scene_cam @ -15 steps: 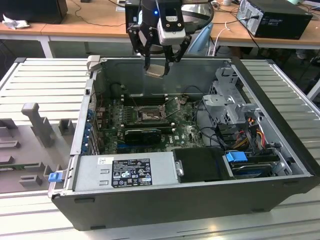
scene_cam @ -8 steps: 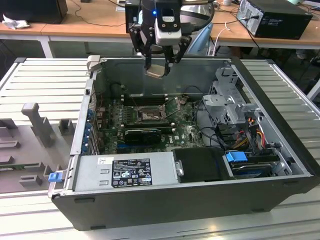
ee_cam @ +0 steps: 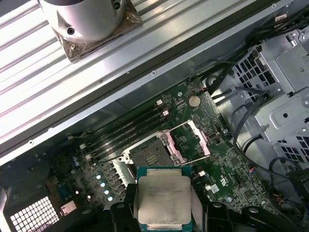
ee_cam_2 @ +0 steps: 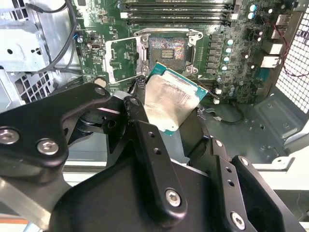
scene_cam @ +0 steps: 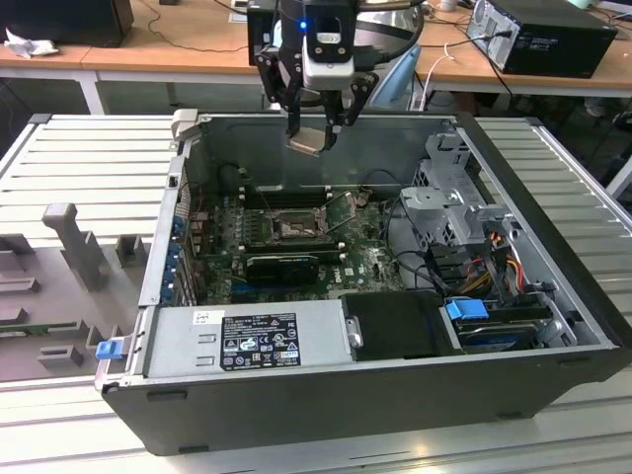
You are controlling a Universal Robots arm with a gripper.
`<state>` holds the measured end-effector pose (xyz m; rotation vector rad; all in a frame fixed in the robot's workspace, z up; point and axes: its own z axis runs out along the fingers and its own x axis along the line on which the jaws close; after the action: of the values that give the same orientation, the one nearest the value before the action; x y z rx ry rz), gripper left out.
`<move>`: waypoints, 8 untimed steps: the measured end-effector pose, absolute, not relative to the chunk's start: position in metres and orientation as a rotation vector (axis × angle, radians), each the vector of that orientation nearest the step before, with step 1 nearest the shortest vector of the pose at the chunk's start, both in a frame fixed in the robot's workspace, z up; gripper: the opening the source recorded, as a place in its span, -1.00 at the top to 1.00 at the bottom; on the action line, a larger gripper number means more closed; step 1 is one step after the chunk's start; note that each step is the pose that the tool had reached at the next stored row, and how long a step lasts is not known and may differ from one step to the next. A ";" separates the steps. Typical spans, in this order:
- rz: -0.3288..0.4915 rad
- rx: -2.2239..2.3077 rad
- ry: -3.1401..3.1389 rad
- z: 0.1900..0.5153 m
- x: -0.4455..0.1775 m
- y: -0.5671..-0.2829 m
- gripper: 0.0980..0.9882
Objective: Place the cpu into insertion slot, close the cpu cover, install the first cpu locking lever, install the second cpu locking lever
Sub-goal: 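Place the cpu into insertion slot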
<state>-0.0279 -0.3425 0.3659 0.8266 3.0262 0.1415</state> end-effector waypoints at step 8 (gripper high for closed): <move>0.141 0.887 3.007 0.366 -0.028 -0.343 0.03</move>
<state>-0.0279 -0.3425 0.3656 0.8869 3.0072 0.1414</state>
